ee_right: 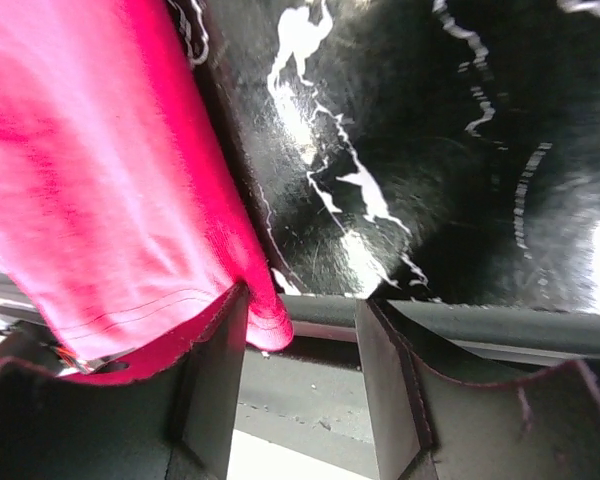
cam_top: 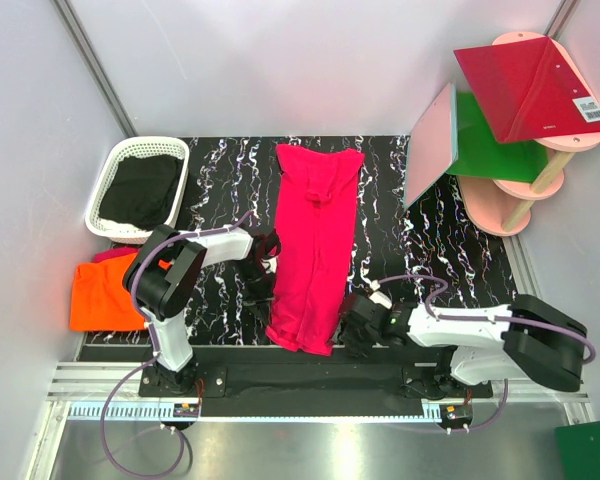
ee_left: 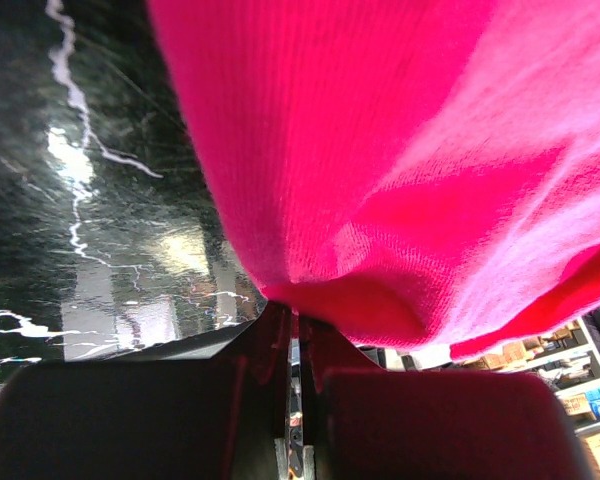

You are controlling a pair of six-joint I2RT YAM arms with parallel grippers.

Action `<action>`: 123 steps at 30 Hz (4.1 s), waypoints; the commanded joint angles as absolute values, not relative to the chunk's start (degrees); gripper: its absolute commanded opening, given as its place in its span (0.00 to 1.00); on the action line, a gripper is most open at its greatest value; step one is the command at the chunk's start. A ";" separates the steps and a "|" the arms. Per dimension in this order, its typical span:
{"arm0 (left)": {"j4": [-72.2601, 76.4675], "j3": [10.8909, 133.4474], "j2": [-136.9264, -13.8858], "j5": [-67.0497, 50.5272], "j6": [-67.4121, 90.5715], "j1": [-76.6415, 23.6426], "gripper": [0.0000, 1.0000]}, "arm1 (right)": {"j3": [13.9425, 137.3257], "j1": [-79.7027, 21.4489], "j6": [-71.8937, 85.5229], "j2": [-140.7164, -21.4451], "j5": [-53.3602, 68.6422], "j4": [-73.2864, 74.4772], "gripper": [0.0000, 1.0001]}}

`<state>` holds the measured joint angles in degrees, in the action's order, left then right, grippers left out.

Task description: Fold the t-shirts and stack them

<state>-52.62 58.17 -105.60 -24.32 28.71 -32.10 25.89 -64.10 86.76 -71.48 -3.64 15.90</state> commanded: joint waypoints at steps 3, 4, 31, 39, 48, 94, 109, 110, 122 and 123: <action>-43.24 55.64 -108.46 -13.36 27.07 -32.96 0.00 | 29.61 -62.93 82.97 -77.69 -0.53 10.46 0.55; -43.33 55.37 -108.20 -13.36 26.98 -33.05 0.00 | 29.97 -62.41 82.62 -79.44 -0.18 10.28 0.53; -51.15 55.10 -93.44 -8.44 29.61 -32.87 0.00 | 37.70 -59.50 71.56 -69.43 4.04 20.99 0.00; -55.19 63.79 -90.35 -8.00 30.76 -32.87 0.00 | 42.27 -53.98 65.22 -70.40 3.25 24.43 0.00; -55.63 79.78 -96.13 -5.01 31.82 -32.61 0.00 | 48.59 -44.83 54.24 -75.39 0.44 25.05 0.00; -57.40 98.91 -108.75 -4.75 26.54 -22.24 0.99 | 80.78 -28.30 35.86 -100.76 -11.77 22.68 0.90; -49.93 94.46 -106.25 -10.70 28.47 -22.24 0.22 | 80.94 -28.39 36.73 -105.82 4.48 22.06 0.00; -49.05 98.75 -107.65 -12.11 28.39 -22.24 0.40 | 81.12 -28.30 36.74 -105.82 4.66 22.23 0.00; -40.18 125.68 -134.37 -29.08 40.51 -21.18 0.89 | 76.82 -27.77 34.01 -98.88 2.99 25.84 0.00; -37.47 125.60 -136.04 -29.70 41.39 -20.92 0.85 | 76.56 -27.77 33.93 -98.62 3.42 25.93 0.00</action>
<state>-44.31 122.23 -131.00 -22.33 35.51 -22.04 77.65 -28.29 35.33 -102.32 2.70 24.95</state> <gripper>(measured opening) 0.914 0.010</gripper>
